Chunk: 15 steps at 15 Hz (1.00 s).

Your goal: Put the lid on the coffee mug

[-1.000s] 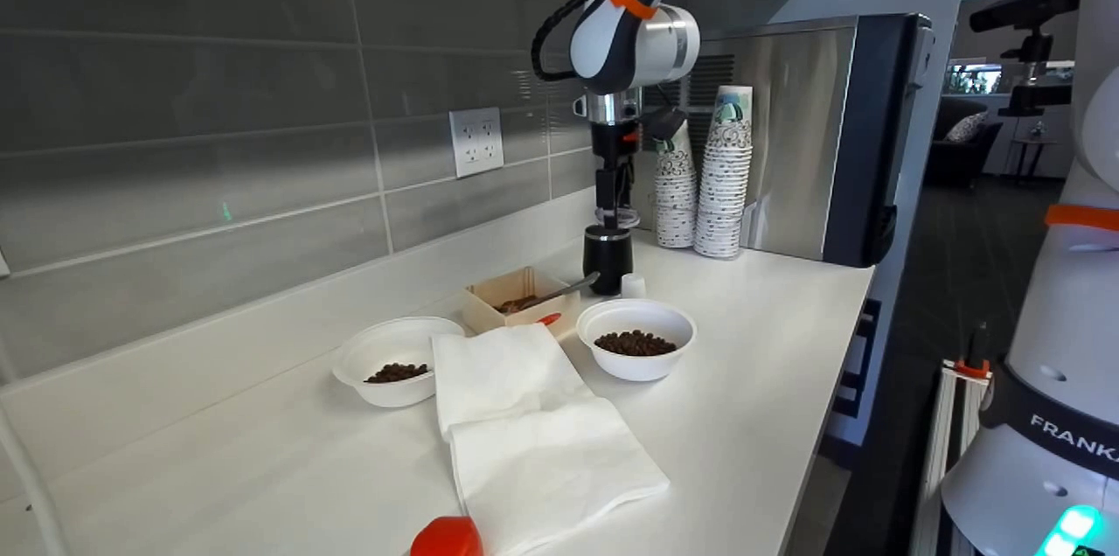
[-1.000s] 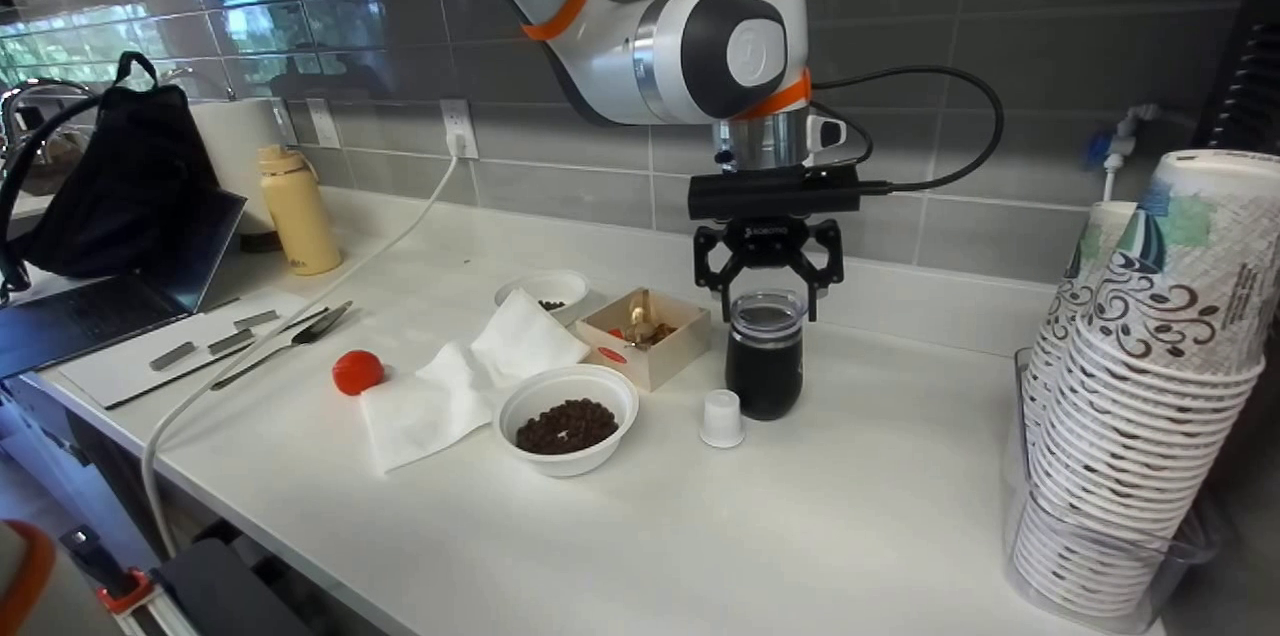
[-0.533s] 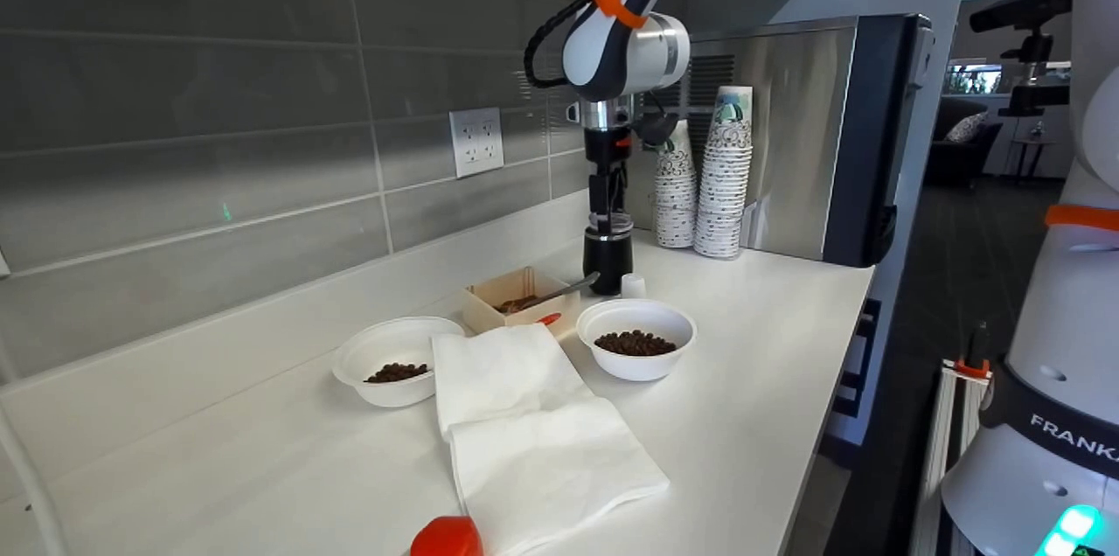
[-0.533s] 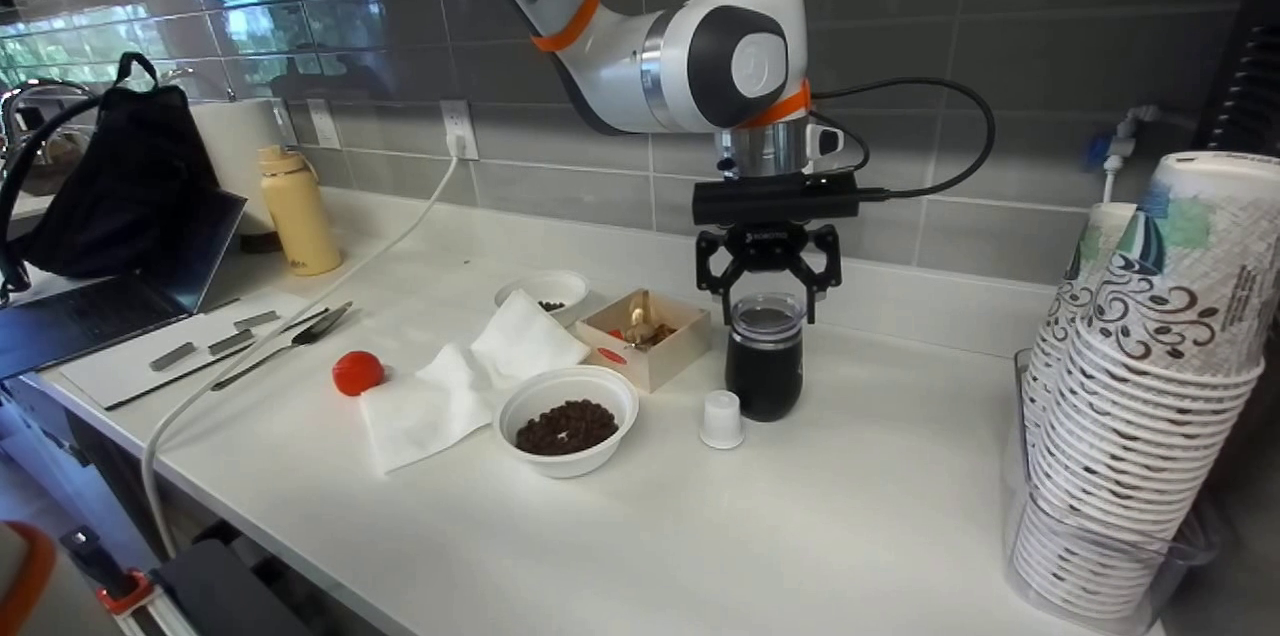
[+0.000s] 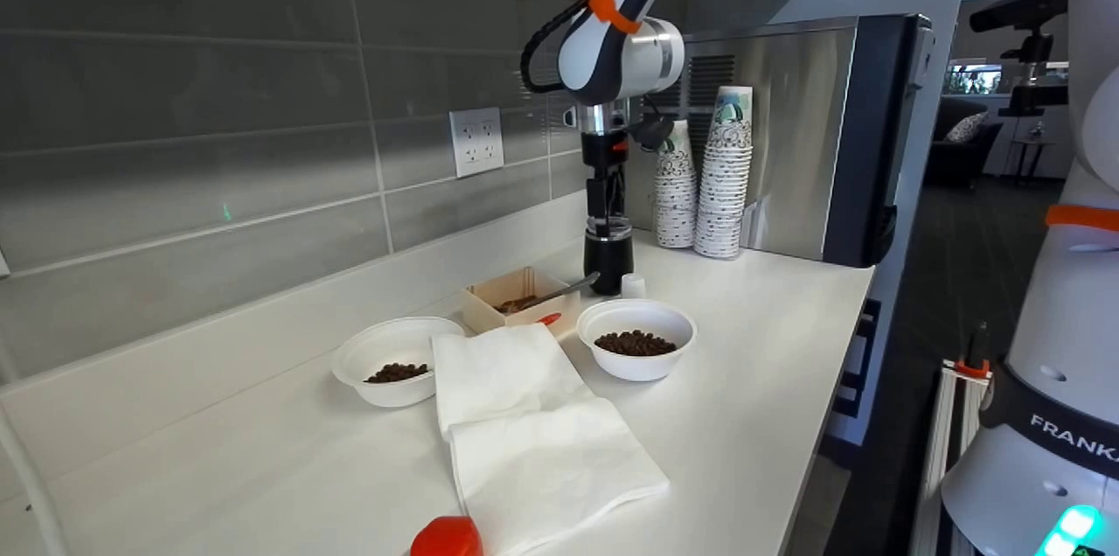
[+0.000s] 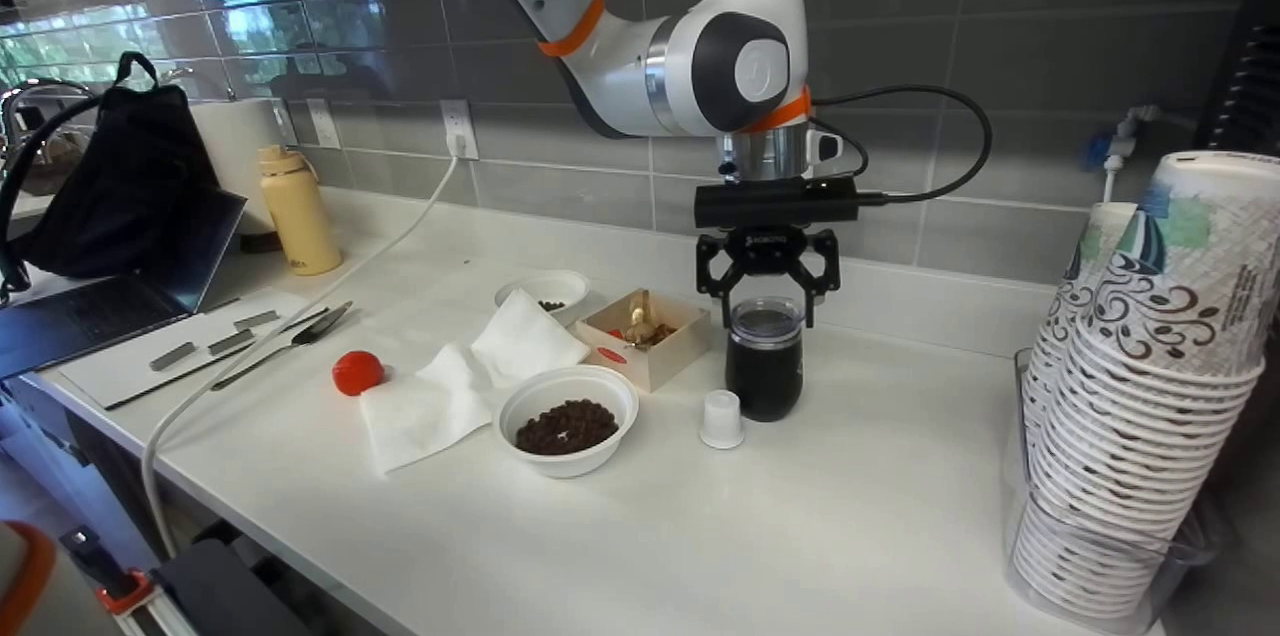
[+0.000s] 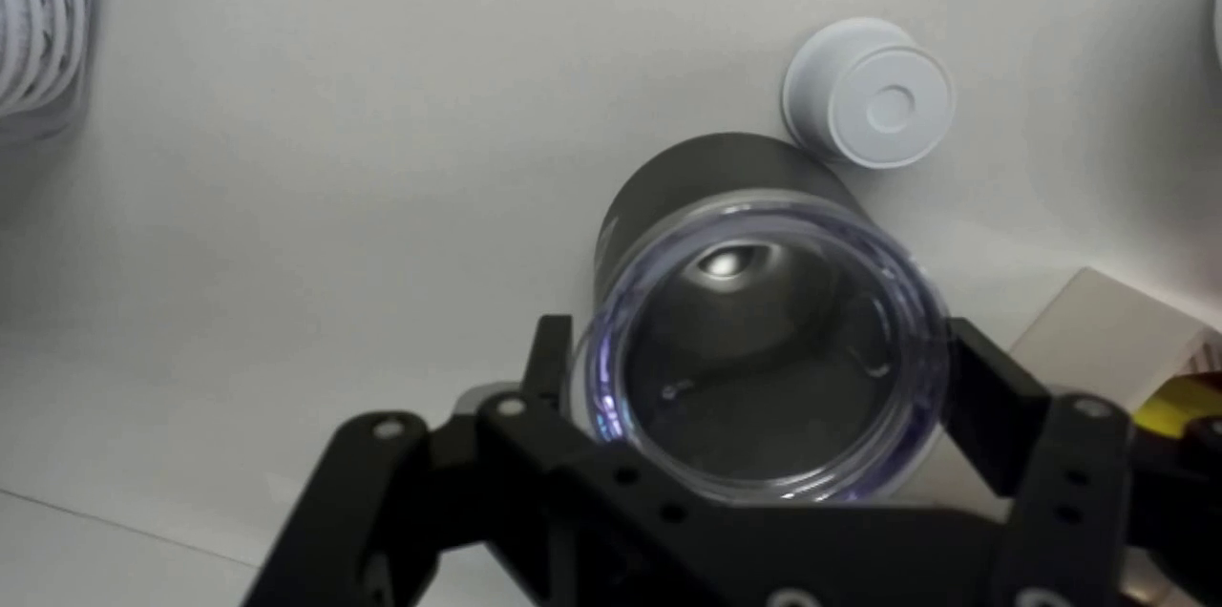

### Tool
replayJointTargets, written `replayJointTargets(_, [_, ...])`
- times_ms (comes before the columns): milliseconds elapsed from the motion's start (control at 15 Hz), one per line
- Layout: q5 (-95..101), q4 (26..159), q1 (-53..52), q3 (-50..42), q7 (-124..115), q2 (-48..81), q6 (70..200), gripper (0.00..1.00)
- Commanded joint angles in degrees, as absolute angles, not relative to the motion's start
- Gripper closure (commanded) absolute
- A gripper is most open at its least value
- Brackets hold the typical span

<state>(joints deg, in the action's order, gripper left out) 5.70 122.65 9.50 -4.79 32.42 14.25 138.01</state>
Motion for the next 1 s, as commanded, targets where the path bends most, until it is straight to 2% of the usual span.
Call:
replayJointTargets(0, [6.1,120.8,9.8,-4.4,32.4,15.5,136.2,0.33])
replayJointTargets(133, [6.2,120.7,9.8,-4.3,32.4,15.6,135.9,0.33])
replayJointTargets(200, [6.2,120.7,9.8,-4.3,32.3,15.5,135.8,0.02])
replayJointTargets(933, [3.4,125.3,11.7,-4.4,34.2,9.7,137.8,0.0])
